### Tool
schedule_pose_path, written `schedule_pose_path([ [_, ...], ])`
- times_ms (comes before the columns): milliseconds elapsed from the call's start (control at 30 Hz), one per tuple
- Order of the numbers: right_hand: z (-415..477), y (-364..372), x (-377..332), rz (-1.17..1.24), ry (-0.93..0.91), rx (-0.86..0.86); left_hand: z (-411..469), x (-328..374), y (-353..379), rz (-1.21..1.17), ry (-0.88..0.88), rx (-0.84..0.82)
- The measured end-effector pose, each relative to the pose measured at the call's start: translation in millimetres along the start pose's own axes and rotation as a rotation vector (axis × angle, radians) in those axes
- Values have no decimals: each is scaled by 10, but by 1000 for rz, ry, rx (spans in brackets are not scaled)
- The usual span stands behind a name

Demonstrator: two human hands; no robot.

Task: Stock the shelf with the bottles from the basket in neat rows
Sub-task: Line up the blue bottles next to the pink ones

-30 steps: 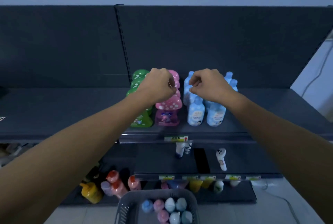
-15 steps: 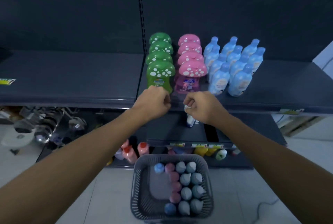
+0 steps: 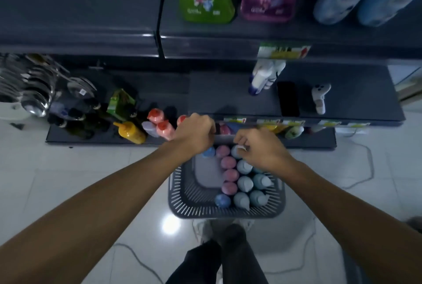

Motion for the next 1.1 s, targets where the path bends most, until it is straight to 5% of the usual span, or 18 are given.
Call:
schedule_pose_path([
  [500, -228, 1907, 609, 42, -67, -258, 639, -301, 1637, 226, 33, 19],
  [1100, -230, 2469, 569, -261, -275, -403, 873, -443, 1944, 184, 10, 133],
])
Point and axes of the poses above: each hand's wrist, its own z-axis towards the middle knuckle, its own y-axis out of the palm, x = y × z, the point moved 2 cm from there along z, towards the middle knuckle, and after that the axes turned 15 degrees about -y, right-handed, at the moved point
